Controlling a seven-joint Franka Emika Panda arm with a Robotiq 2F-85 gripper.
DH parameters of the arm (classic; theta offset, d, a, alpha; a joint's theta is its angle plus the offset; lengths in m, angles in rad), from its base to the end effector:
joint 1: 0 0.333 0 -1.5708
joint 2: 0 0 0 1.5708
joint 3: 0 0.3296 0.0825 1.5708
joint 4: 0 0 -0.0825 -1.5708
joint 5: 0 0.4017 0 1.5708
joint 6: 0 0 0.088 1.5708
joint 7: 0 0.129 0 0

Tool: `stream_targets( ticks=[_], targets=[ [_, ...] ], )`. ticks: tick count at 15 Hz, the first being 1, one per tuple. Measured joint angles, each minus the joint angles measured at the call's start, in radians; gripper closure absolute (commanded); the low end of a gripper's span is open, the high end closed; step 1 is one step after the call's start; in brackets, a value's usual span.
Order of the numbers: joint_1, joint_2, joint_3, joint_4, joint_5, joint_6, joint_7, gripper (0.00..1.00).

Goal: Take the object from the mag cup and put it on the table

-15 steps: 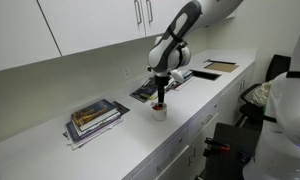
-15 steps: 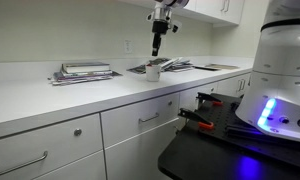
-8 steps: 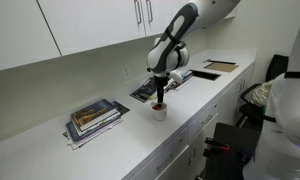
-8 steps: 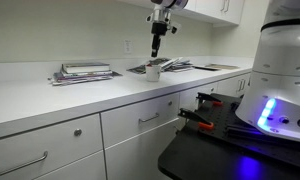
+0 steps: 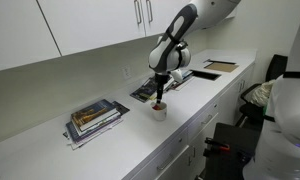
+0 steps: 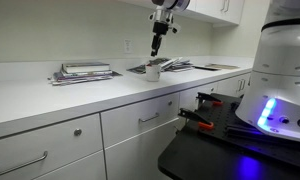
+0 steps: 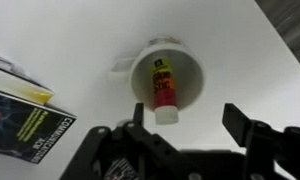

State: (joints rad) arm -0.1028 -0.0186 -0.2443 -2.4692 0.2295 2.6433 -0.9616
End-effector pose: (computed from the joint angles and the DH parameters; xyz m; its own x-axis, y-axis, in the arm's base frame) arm 0.4753 -0.1755 0.2968 0.8863 0.4060 0.2228 0.4036 -0.9131 0.0584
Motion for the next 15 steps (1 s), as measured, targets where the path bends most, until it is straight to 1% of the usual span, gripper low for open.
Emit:
stream_targets(
  ticks=[1, 2, 3, 5, 6, 8, 9, 10, 11, 14, 15],
  targets=[
    [-0.001, 0.008, 0.001, 0.000, 0.007, 0.005, 0.000, 0.38],
    [-0.003, 0.019, 0.003, 0.001, 0.015, 0.011, 0.000, 0.38],
    [-0.005, 0.032, 0.005, 0.003, 0.021, 0.021, 0.000, 0.30],
    [-0.013, 0.064, 0.014, 0.009, 0.024, 0.047, 0.000, 0.24],
    [-0.021, 0.081, 0.022, 0.014, 0.025, 0.063, 0.000, 0.22],
    [-0.038, 0.117, 0.044, 0.025, 0.027, 0.091, 0.000, 0.20],
    [-0.041, 0.134, 0.049, 0.031, 0.031, 0.103, 0.000, 0.25],
    [-0.041, 0.151, 0.051, 0.038, 0.034, 0.111, 0.000, 0.36],
    [-0.041, 0.166, 0.053, 0.045, 0.038, 0.118, 0.000, 0.38],
    [-0.041, 0.192, 0.057, 0.065, 0.050, 0.136, 0.000, 0.52],
    [-0.041, 0.194, 0.057, 0.070, 0.051, 0.138, 0.000, 0.50]
  ],
)
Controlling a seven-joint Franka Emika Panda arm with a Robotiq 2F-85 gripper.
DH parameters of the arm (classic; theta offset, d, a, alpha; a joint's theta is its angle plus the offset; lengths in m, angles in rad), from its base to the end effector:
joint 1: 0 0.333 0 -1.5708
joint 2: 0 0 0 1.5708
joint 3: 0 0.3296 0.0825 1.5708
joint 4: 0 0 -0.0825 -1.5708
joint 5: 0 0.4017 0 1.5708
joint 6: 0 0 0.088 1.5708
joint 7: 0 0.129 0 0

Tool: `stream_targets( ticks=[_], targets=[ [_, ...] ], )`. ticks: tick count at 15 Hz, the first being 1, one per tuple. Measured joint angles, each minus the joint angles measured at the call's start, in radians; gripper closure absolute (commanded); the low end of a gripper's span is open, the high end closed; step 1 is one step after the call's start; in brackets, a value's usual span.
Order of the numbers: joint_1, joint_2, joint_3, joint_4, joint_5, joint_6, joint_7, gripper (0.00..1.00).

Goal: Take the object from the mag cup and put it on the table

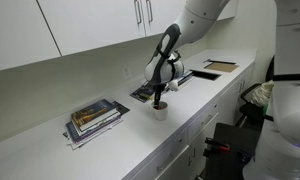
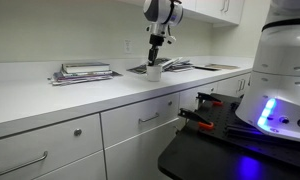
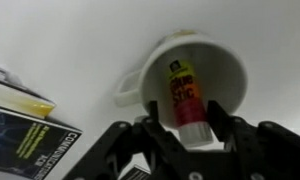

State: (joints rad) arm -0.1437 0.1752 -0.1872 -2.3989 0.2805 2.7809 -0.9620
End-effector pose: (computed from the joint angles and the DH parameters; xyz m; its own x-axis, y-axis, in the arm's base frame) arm 0.5030 -0.1851 0.2418 0.9024 0.3766 0.2096 0.3648 -0.9263 0.0938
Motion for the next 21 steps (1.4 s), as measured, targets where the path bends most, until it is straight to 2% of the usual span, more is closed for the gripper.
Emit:
stream_targets(
  ticks=[3, 7, 8, 9, 11, 12, 17, 21],
  targets=[
    [0.000, 0.003, 0.002, 0.006, 0.001, 0.000, 0.000, 0.50],
    [-0.005, 0.003, 0.014, 0.006, 0.019, 0.000, -0.039, 0.59],
    [-0.010, 0.003, 0.021, 0.006, 0.033, 0.000, -0.068, 0.56],
    [-0.013, 0.003, 0.027, 0.006, 0.049, 0.000, -0.104, 0.78],
    [-0.025, 0.003, 0.044, 0.006, 0.094, 0.000, -0.192, 0.84],
    [-0.030, 0.003, 0.051, 0.006, 0.110, 0.000, -0.229, 0.90],
    [-0.051, 0.002, 0.070, 0.006, 0.162, -0.001, -0.387, 0.92],
    [-0.061, -0.032, 0.072, 0.005, 0.177, -0.023, -0.453, 0.92]
  ],
)
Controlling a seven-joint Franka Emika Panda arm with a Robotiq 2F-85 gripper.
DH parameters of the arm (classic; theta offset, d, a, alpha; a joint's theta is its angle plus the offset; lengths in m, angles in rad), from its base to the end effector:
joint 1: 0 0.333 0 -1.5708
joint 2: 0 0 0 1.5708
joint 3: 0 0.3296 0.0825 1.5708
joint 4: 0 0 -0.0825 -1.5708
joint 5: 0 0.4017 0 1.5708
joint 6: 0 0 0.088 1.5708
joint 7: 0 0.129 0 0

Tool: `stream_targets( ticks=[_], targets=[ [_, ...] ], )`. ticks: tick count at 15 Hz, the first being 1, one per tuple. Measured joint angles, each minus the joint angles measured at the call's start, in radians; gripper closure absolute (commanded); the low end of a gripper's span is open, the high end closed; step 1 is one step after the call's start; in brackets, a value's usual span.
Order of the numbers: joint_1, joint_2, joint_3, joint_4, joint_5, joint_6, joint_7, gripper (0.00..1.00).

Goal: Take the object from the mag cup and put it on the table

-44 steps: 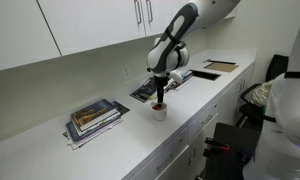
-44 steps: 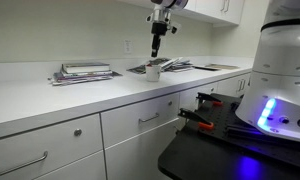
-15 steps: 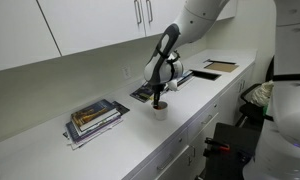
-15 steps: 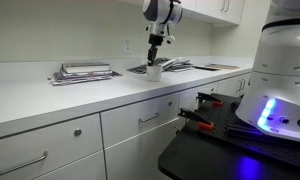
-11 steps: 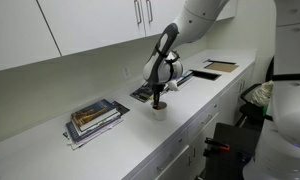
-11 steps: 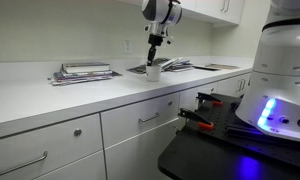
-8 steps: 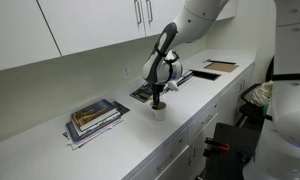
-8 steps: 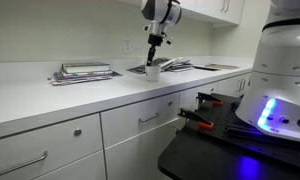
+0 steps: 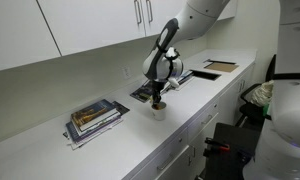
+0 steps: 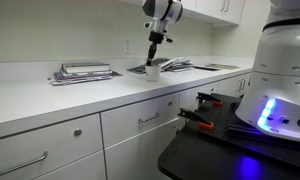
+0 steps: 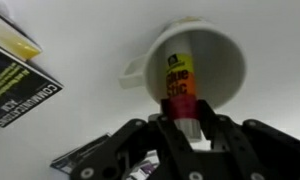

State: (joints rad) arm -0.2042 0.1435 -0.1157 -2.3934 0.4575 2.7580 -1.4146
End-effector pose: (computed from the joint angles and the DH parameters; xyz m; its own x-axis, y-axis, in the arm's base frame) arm 0.5044 -0.1833 0.2561 0.7323 0.6292 0.2606 0.6180 -0.7747 0.1338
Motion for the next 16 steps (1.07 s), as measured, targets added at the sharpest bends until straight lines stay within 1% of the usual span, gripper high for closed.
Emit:
stream_targets(
  ticks=[2, 4, 6, 8, 9, 10, 13, 16],
  targets=[
    [-0.001, -0.043, 0.000, 0.000, -0.002, -0.046, -0.003, 0.92],
    [0.000, -0.091, 0.000, 0.001, -0.047, -0.107, 0.014, 0.92],
    [0.013, -0.128, 0.000, 0.004, -0.176, -0.134, 0.094, 0.92],
    [0.040, -0.143, 0.005, 0.015, -0.363, -0.143, 0.214, 0.92],
    [0.057, -0.143, 0.014, 0.026, -0.435, -0.157, 0.260, 0.92],
    [0.077, -0.141, 0.029, 0.039, -0.477, -0.179, 0.283, 0.92],
    [0.153, -0.105, 0.098, 0.087, -0.517, -0.251, 0.285, 0.92],
    [0.224, -0.044, 0.167, 0.130, -0.584, -0.272, 0.288, 0.92]
  ],
)
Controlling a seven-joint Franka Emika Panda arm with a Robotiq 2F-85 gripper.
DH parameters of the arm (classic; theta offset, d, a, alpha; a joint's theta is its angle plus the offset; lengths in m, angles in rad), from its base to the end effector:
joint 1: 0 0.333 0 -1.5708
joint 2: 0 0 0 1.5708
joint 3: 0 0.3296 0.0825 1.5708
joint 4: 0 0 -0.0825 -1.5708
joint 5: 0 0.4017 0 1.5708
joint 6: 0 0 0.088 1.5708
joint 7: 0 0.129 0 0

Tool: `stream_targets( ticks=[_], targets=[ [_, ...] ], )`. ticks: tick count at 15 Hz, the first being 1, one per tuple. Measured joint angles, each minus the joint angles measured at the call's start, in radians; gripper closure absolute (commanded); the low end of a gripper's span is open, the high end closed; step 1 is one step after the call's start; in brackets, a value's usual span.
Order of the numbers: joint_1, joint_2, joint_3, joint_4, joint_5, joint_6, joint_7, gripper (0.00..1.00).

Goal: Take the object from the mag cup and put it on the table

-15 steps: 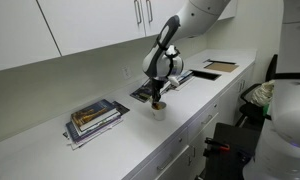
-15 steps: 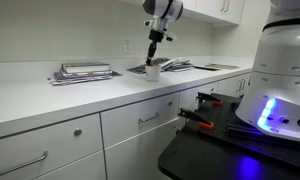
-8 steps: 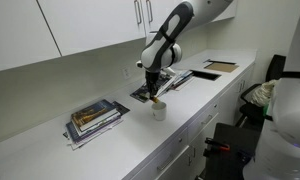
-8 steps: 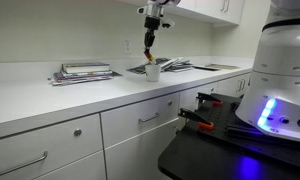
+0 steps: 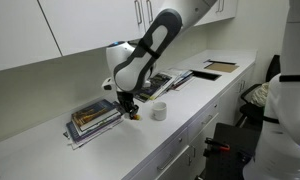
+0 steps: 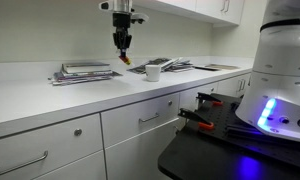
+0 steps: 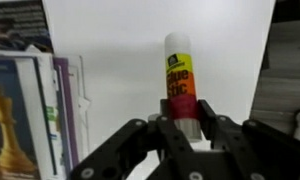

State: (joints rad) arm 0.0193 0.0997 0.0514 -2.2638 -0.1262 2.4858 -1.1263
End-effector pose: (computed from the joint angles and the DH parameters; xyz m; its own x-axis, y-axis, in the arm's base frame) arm 0.5574 0.0383 0.3074 0.2770 0.9606 -0.0244 0.9520 -0.2709 0.1425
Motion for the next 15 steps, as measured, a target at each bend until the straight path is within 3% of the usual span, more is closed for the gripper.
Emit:
stream_targets(
  ticks=[6, 7, 8, 9, 14, 15],
  targets=[
    [0.089, 0.208, 0.064, 0.079, -0.215, -0.023, 0.091, 0.92],
    [0.098, 0.245, 0.070, 0.095, -0.239, -0.022, 0.098, 0.88],
    [0.105, 0.273, 0.075, 0.112, -0.258, -0.022, 0.104, 0.42],
    [0.109, 0.293, 0.079, 0.127, -0.264, -0.022, 0.105, 0.41],
    [0.089, 0.330, 0.102, 0.159, -0.239, -0.019, 0.100, 0.04],
    [0.073, 0.327, 0.112, 0.160, -0.211, -0.018, 0.089, 0.01]
  ],
)
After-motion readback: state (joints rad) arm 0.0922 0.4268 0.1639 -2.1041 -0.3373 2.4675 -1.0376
